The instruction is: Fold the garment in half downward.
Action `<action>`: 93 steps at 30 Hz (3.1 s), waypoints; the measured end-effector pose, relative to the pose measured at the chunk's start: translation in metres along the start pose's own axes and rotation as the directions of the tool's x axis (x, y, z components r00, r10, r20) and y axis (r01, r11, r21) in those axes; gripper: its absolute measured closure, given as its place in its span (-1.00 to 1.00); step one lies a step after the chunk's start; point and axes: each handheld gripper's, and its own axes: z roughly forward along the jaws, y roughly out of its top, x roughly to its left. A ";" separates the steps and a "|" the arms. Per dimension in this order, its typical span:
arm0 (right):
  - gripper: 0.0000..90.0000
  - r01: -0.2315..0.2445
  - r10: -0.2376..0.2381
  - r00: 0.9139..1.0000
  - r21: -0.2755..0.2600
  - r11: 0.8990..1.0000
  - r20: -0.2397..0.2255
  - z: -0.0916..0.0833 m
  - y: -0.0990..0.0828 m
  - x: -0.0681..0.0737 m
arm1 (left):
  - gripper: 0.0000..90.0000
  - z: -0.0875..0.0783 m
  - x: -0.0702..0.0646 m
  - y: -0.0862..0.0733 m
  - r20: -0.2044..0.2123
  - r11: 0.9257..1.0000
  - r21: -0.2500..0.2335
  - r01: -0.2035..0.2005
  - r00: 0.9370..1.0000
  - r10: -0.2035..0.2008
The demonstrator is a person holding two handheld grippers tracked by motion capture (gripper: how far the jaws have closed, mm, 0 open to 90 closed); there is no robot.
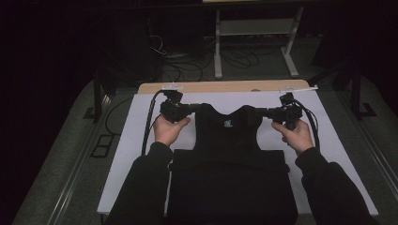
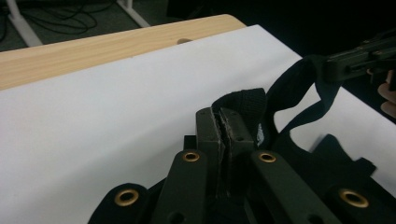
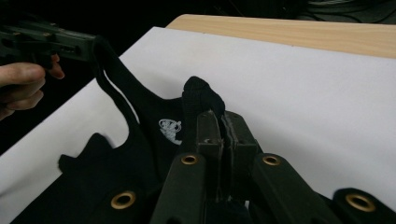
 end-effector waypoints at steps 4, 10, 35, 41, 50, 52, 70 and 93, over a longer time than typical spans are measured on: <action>0.89 -0.006 0.006 1.000 -0.017 1.000 -0.011 -0.009 -0.005 0.004 | 0.92 -0.004 -0.007 -0.002 0.014 1.000 -0.001 -0.010 1.000 0.010; 0.89 0.002 -0.003 1.000 -0.037 0.999 -0.025 -0.019 -0.016 0.011 | 0.92 -0.009 -0.014 -0.012 0.027 1.000 0.001 -0.028 0.999 0.028; 0.89 0.004 -0.007 0.996 -0.036 0.999 -0.088 -0.041 -0.057 0.030 | 0.92 -0.036 -0.033 -0.057 0.091 1.000 -0.024 -0.019 0.996 0.022; 0.89 0.014 -0.017 0.995 -0.036 0.999 -0.101 -0.044 -0.063 0.036 | 0.92 -0.041 -0.040 -0.065 0.105 0.999 -0.030 -0.034 0.994 0.037; 0.89 0.019 -0.020 0.992 -0.012 1.000 -0.126 -0.047 -0.072 0.046 | 0.92 -0.049 -0.047 -0.083 0.129 0.999 -0.023 -0.039 0.991 0.042; 0.89 0.025 -0.026 0.991 -0.008 1.000 -0.129 -0.048 -0.074 0.048 | 0.92 -0.050 -0.048 -0.086 0.128 0.999 -0.022 -0.034 0.991 0.036; 0.88 0.024 -0.019 0.989 0.028 0.999 -0.147 -0.054 -0.097 0.053 | 0.92 -0.055 -0.056 -0.117 0.168 1.000 0.010 -0.008 0.986 0.006; 0.88 0.008 0.019 0.980 0.136 0.991 -0.200 -0.059 -0.126 0.064 | 0.92 -0.066 -0.070 -0.145 0.173 0.997 0.078 -0.017 0.985 0.003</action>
